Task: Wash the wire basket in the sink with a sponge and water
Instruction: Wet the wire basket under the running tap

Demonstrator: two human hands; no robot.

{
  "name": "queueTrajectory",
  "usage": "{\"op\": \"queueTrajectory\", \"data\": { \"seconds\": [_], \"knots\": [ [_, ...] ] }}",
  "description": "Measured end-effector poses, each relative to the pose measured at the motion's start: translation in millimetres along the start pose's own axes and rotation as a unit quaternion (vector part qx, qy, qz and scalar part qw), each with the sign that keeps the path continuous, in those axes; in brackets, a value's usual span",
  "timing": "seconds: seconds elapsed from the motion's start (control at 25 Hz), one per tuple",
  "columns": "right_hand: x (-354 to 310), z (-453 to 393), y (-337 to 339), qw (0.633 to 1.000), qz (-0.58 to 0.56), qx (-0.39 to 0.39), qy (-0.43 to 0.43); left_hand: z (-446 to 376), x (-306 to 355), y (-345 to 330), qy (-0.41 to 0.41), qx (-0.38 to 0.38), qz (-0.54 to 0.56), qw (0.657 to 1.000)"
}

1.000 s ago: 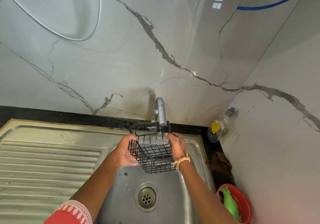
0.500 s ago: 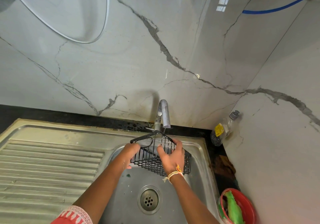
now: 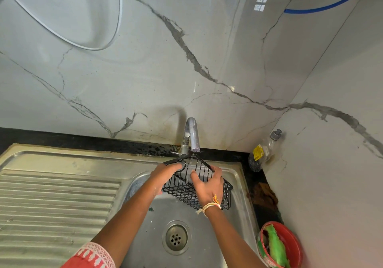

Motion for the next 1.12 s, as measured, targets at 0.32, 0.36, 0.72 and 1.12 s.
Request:
{"op": "queueTrajectory", "data": {
  "seconds": [0.32,0.36,0.72,1.12],
  "knots": [
    [-22.4,18.0,-20.0,0.982,0.102,-0.088,0.130,-11.1,4.9,2.6,-0.017,0.029,-0.081,0.996],
    [-22.5,14.3,-18.2,0.981,0.081,-0.108,0.138,-14.4,-1.8,7.2,-0.016,0.047,-0.065,0.997],
    [-25.2,2.6,34.8,0.931,0.205,0.159,0.258,-15.4,-9.4,-10.0,-0.040,0.063,-0.012,0.997],
    [27.3,-45.1,49.2,0.992,-0.124,0.007,-0.025,-18.3,-47.9,15.9,0.107,-0.036,0.152,0.982]
  ]
}}
Point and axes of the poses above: each hand's wrist, its own z-axis away from the middle knuckle, its own y-axis out of the back of the hand, x = y × z, the point moved 7 cm from there along -z, towards the middle knuckle, and after that the axes turned 13 degrees about -y, right-handed, at the moved point
